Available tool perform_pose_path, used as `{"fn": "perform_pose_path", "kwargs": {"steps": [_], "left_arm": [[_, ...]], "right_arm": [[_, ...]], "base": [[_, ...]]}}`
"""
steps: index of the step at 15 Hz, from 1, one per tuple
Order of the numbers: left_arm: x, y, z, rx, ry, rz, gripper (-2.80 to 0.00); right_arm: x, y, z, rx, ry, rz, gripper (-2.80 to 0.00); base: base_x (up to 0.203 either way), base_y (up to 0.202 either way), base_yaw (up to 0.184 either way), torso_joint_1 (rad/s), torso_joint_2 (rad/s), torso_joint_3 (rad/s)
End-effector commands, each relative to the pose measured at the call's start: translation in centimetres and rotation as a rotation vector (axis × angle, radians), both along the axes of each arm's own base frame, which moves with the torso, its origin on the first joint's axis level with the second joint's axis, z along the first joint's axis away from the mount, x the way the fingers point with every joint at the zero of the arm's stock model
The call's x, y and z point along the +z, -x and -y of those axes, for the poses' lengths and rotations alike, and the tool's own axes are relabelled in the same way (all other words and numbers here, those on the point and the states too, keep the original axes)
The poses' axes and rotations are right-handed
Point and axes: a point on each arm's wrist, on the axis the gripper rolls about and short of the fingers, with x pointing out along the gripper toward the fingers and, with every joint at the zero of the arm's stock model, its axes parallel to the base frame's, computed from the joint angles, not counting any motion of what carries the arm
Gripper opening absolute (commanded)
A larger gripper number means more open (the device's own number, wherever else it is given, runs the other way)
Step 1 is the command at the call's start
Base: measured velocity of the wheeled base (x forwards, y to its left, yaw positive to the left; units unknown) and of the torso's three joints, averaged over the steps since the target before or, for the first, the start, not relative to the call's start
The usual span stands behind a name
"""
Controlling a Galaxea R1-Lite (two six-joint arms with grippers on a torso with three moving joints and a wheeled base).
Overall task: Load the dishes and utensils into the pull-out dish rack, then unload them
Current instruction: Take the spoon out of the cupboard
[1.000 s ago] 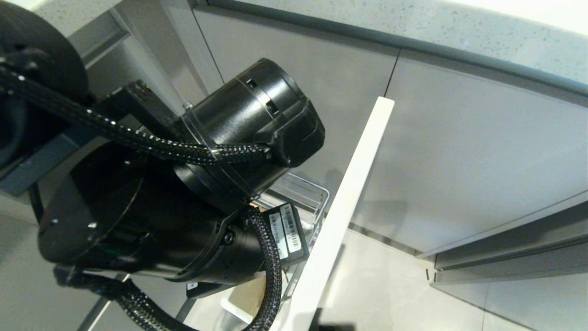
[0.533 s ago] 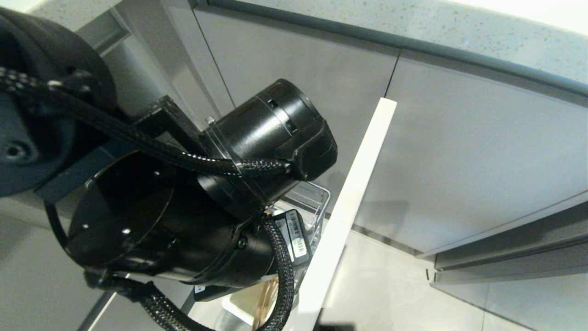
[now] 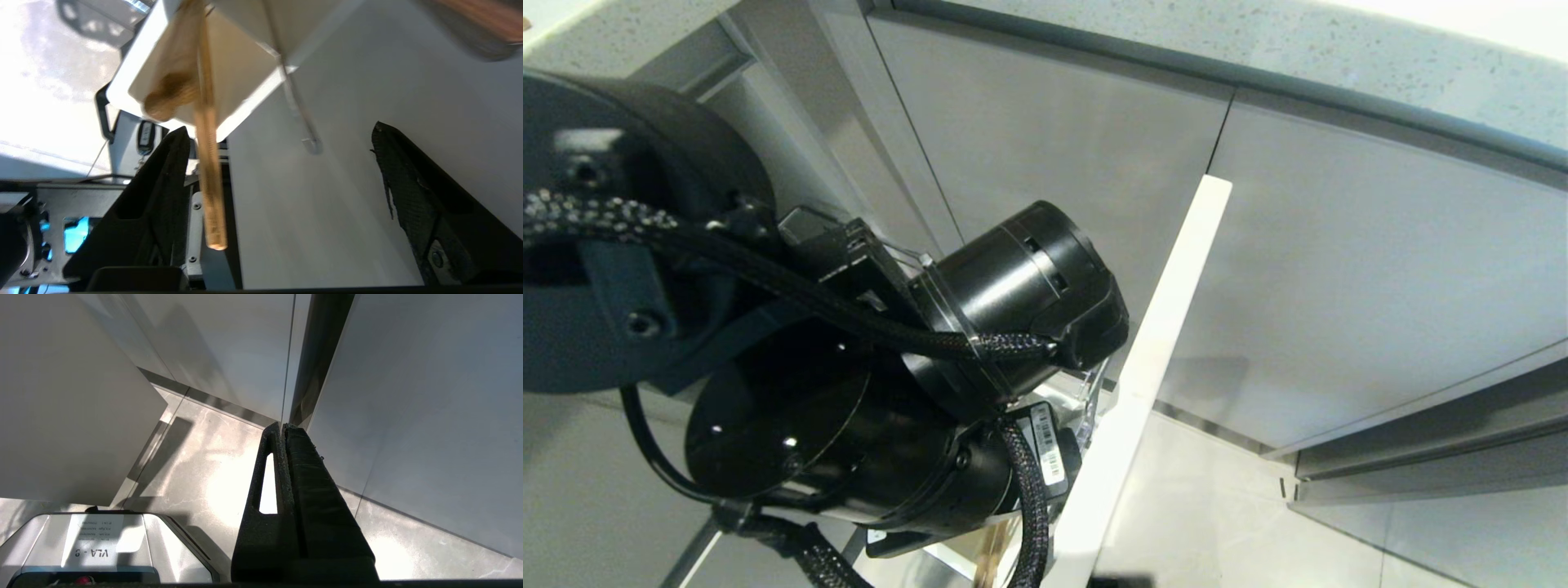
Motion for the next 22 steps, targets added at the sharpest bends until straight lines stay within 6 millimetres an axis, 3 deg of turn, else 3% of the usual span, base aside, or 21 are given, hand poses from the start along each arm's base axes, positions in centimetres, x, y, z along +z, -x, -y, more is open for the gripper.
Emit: {"fn": "perform_pose_path", "kwargs": {"steps": [1, 22], "left_arm": [[-0.3, 0.1, -0.2, 0.015, -0.012, -0.009, 0.0], [-0.9, -1.0, -0.1, 0.054, 0.033, -0.011, 0.0]], "right_arm": [[0.0, 0.0, 0.0, 0.0, 0.0, -0.002, -2.8], [0.0, 0.0, 0.0, 0.0, 0.0, -0.002, -2.8]], "base": [[0.0, 0.0, 0.0, 0.0, 0.0, 0.0], [0.0, 0.0, 0.0, 0.0, 0.0, 0.0]]}}
